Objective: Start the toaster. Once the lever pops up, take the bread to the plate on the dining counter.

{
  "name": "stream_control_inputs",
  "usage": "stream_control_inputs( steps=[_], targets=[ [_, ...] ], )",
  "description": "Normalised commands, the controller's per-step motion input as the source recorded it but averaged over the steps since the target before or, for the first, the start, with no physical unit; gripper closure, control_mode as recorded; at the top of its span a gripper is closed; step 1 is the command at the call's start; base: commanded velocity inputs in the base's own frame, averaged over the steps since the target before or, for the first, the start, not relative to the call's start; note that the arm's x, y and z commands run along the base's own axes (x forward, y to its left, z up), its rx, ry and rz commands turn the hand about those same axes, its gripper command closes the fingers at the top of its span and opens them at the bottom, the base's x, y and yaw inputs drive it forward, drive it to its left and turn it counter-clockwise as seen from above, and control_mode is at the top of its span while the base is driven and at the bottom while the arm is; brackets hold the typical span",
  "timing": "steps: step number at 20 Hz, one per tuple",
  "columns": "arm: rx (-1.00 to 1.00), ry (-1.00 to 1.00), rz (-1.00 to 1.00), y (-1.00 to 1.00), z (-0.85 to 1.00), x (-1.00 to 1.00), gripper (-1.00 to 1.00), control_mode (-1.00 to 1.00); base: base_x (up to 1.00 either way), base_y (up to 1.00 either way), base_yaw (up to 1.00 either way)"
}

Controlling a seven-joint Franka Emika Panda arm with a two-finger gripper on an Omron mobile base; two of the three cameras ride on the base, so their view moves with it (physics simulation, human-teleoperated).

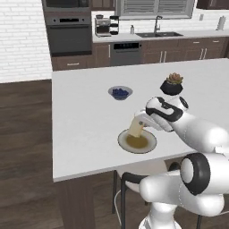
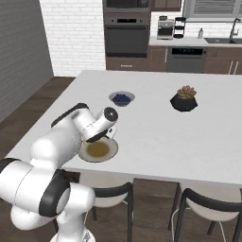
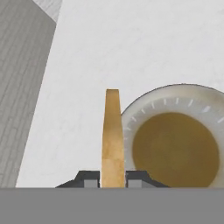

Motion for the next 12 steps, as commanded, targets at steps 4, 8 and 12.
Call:
stream_control_inputs(
  steps=[4, 8, 12],
  targets=[
    [0.0, 0.0, 0.0, 0.0, -0.49, 0.17, 1.0, -1.0, 0.0, 0.0, 0.0],
    [0.0, 0.0, 0.0, 0.0, -0.32, 0.06, 1.0, -1.0, 0.0, 0.0, 0.0],
    [0.0, 0.0, 0.0, 0.0, -0.17, 0.03, 1.0, -1.0, 0.0, 0.0, 0.0]
  ],
)
